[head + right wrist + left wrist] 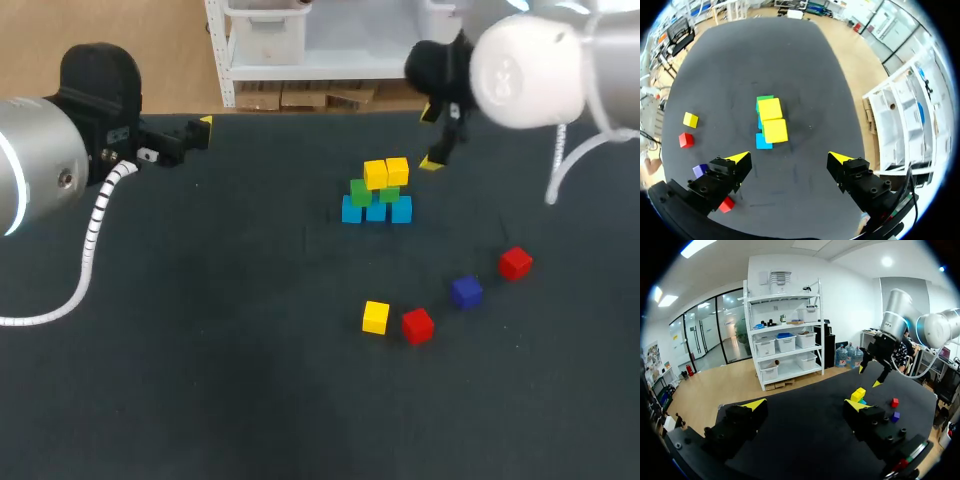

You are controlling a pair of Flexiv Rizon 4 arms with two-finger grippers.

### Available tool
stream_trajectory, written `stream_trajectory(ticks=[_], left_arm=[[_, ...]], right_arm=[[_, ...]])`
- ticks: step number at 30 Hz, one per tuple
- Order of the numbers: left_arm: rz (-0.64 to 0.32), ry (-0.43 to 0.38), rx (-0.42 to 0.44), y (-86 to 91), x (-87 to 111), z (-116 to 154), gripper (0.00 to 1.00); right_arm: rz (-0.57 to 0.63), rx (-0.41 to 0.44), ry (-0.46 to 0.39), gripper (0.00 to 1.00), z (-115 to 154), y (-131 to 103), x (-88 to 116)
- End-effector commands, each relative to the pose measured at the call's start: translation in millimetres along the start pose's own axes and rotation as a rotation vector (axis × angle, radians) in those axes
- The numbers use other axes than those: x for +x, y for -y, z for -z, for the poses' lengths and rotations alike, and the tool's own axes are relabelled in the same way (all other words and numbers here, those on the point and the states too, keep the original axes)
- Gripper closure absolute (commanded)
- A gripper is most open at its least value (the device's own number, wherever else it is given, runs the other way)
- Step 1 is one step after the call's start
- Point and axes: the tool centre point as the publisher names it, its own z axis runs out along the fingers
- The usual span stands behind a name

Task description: Place the blue cubes, place green cubes on the blue cubes, place the yellow cubes on the green cubes, then place the red cubes on the yellow cubes, and place purple cube on the red cubes.

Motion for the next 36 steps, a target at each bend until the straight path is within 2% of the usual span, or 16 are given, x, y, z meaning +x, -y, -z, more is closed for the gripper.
stream_trajectory(ticks=[1,6,19,28,36], left_arm=[[0.002,0.008,-0.006,1.4,1.5,-1.2,0.0],[0.002,0.008,-0.006,1.4,1.5,-1.2,0.0],[0.002,0.008,-0.006,1.4,1.5,-1.2,0.0],[0.002,0.008,-0.006,1.4,1.5,-1.2,0.0],[0.002,0.008,-0.006,1.4,1.5,-1.2,0.0]], right_arm=[[-0.055,0.034,0.077,0.0,16.9,-4.4,14.4],[-0.165,0.051,0.111,0.0,28.6,4.1,24.1],[-0.305,0.175,0.215,0.0,53.2,15.7,40.9],[-0.444,0.231,0.339,0.0,76.6,30.3,60.0],[-0.514,0.281,0.367,0.0,82.4,38.8,77.4]])
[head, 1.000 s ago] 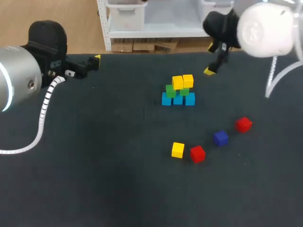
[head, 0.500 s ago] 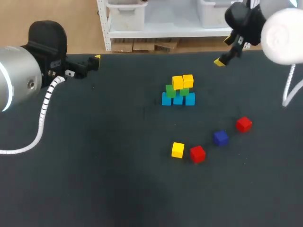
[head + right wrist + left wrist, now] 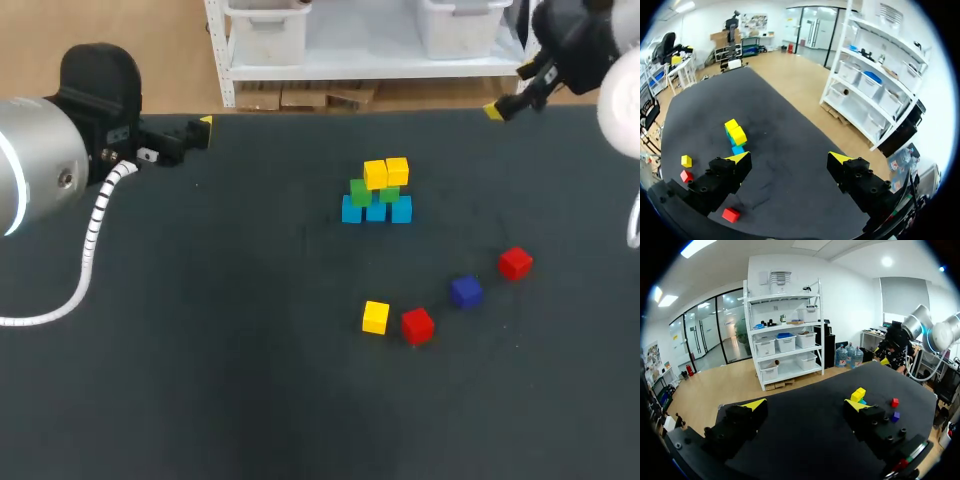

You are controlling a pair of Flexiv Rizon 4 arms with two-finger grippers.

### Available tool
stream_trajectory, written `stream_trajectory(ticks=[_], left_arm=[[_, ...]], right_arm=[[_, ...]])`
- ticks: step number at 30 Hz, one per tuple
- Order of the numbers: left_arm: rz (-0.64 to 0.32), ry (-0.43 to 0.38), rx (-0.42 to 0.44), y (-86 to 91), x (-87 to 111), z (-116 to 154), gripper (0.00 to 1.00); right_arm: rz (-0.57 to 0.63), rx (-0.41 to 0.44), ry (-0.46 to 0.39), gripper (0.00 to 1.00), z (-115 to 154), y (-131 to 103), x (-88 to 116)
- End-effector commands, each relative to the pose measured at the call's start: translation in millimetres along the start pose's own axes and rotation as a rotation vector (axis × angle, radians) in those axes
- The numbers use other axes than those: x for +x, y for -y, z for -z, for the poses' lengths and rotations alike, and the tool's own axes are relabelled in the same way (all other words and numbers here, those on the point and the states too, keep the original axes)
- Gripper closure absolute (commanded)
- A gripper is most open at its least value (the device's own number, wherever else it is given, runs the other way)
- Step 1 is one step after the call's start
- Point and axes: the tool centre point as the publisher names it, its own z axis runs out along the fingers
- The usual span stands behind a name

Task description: Place the blue cubes, place green cubes on the blue cubes, place the yellow cubes on the green cubes, then place the red cubes on the yellow cubes, and place purple cube on the red cubes.

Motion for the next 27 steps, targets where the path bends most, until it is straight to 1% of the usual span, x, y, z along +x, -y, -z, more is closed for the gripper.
stream_trajectory(ticks=[1,6,11,27], left_arm=[[0.002,0.008,-0.006,1.4,1.5,-1.2,0.0],[0.002,0.008,-0.006,1.4,1.5,-1.2,0.0],[0.002,0.008,-0.006,1.4,1.5,-1.2,0.0],[0.002,0.008,-0.006,1.4,1.5,-1.2,0.0]], right_arm=[[-0.018,0.02,0.015,0.0,3.3,2.2,6.4],[-0.022,0.038,0.035,0.0,6.7,3.2,6.5],[-0.05,0.027,0.046,0.0,5.4,5.5,7.3],[-0.05,0.027,0.046,0.0,5.4,5.5,7.3]])
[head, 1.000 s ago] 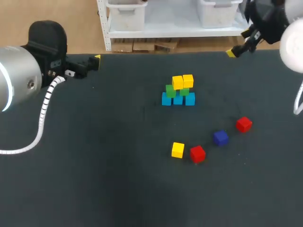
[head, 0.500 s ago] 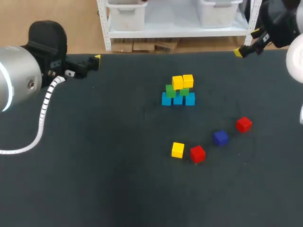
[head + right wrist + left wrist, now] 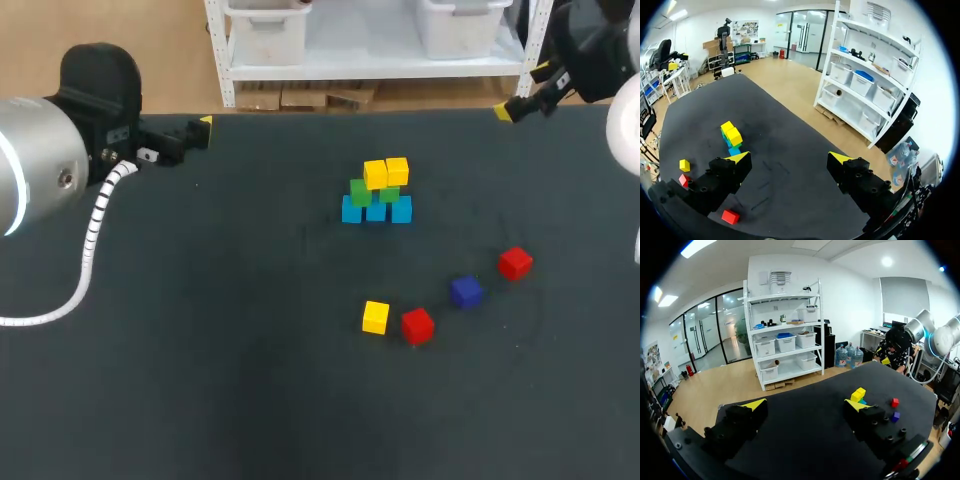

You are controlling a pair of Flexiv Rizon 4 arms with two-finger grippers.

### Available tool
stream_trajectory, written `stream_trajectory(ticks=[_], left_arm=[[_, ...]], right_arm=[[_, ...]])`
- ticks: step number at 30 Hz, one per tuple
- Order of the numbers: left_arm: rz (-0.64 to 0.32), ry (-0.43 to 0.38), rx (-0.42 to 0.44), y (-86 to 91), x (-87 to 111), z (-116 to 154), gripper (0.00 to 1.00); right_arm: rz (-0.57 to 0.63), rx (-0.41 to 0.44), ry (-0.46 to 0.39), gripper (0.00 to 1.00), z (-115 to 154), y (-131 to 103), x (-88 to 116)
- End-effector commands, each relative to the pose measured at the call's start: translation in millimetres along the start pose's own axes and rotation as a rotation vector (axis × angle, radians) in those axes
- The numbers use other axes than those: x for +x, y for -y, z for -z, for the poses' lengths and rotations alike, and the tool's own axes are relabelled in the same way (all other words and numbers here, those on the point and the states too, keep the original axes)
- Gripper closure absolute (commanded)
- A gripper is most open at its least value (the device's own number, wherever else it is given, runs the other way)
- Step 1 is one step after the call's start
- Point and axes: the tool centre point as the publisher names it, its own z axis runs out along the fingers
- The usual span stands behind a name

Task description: Place the blue cubes, place green cubes on the blue cubes, place the yellow cubes on the green cubes, then place the red cubes on the yellow cubes, and place purple cube on the red cubes.

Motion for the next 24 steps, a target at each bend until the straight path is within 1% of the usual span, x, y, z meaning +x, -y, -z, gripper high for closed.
stream_trajectory(ticks=[1,13,14,15,16,17,18,20,22,23,24], left_arm=[[0.002,0.008,-0.006,1.4,1.5,-1.2,0.0],[0.002,0.008,-0.006,1.4,1.5,-1.2,0.0],[-0.012,-0.021,0.004,6.6,0.6,-1.7,0.0],[-0.015,-0.025,0.035,11.3,-0.5,-2.0,0.0],[-0.039,-0.042,0.048,15.1,-1.5,-2.0,0.0],[-0.092,-0.063,0.028,20.2,-1.7,-3.4,0.0],[-0.139,-0.08,0.029,25.0,-0.8,-4.6,0.0],[-0.209,-0.143,0.098,37.7,4.0,-9.6,0.0],[-0.289,-0.189,0.117,49.2,9.8,-11.7,0.0],[-0.331,-0.218,0.138,55.2,13.2,-12.8,0.0],[-0.366,-0.237,0.18,60.9,16.4,-13.3,0.0]], right_arm=[[0.001,-0.005,0.002,0.0,-0.2,1.1,0.1],[0.001,-0.005,0.002,0.0,-0.2,1.1,0.1],[0.001,-0.005,0.002,0.0,-0.2,1.1,0.1],[0.001,-0.005,0.002,0.0,-0.2,1.1,0.1],[0.001,-0.005,0.002,0.0,-0.2,1.1,0.1],[0.001,-0.005,0.002,0.0,-0.2,1.1,0.1],[0.001,-0.005,0.002,0.0,-0.2,1.1,0.1],[0.001,-0.005,0.002,0.0,-0.2,1.1,0.1],[0.001,-0.005,0.002,0.0,-0.2,1.1,0.1],[0.001,-0.005,0.002,0.0,-0.2,1.1,0.1],[0.001,-0.005,0.002,0.0,-0.2,1.1,0.1]])
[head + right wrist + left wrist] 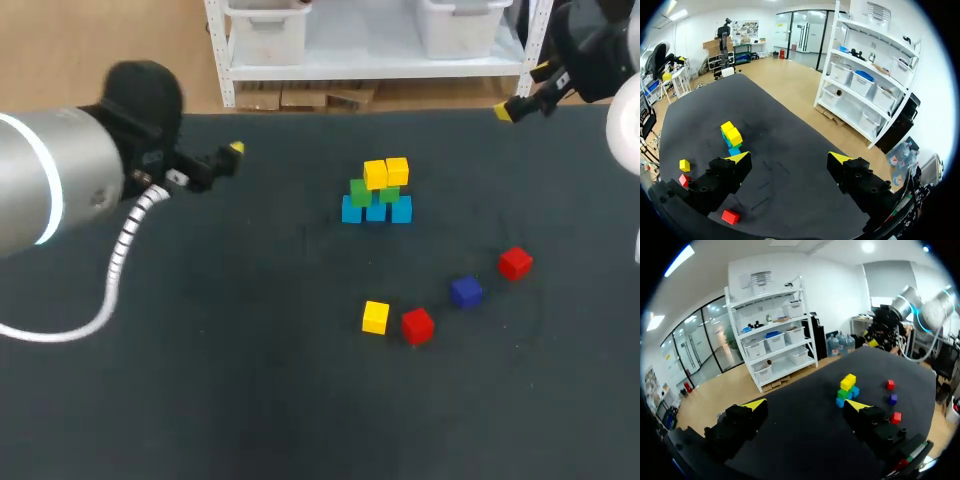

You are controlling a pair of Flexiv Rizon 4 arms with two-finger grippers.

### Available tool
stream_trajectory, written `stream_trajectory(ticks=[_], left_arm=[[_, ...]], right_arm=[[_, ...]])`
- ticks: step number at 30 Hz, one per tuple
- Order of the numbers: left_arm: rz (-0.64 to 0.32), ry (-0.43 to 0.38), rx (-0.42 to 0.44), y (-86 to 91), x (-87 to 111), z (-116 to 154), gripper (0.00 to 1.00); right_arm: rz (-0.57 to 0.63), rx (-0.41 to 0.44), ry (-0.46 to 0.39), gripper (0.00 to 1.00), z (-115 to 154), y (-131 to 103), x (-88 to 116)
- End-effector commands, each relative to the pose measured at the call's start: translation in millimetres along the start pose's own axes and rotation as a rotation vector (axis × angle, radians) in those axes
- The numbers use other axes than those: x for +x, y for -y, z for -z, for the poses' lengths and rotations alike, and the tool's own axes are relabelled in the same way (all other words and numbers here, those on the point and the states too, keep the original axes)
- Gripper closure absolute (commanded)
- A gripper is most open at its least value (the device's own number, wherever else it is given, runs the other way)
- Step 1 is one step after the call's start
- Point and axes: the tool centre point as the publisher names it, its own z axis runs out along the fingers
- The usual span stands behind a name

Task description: Place the blue cubes, place green cubes on the blue cubes, place the yellow cubes on the green cubes, then place the red cubes on the yellow cubes, and place purple cube on the red cubes.

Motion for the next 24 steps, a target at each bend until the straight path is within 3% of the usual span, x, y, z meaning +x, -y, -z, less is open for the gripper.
stream_trajectory(ticks=[1,5,10,15,18,20,24], left_arm=[[-0.22,-0.179,0.165,18.4,-1.3,-10.1,0.0],[-0.452,-0.281,0.227,34.0,12.7,-14.4,0.0],[-0.604,-0.362,0.333,46.6,26.8,-25.9,0.0],[-0.786,-0.414,0.432,80.5,43.2,-37.0,0.0],[-0.868,-0.451,0.492,104.9,57.0,-46.7,0.0],[-0.874,-0.488,0.516,119.3,66.3,-56.3,0.0],[-0.948,-0.507,0.563,139.1,82.0,-71.6,0.0]], right_arm=[[0.0,-0.004,0.002,0.0,-0.1,1.1,0.2],[0.0,-0.004,0.002,0.0,-0.1,1.1,0.2],[0.0,-0.004,0.002,0.0,-0.1,1.1,0.2],[0.0,-0.004,0.002,0.0,-0.1,1.1,0.2],[0.0,-0.004,0.002,0.0,-0.1,1.1,0.2],[0.0,-0.004,0.002,0.0,-0.1,1.1,0.2],[0.0,-0.004,0.002,0.0,-0.1,1.1,0.2]])
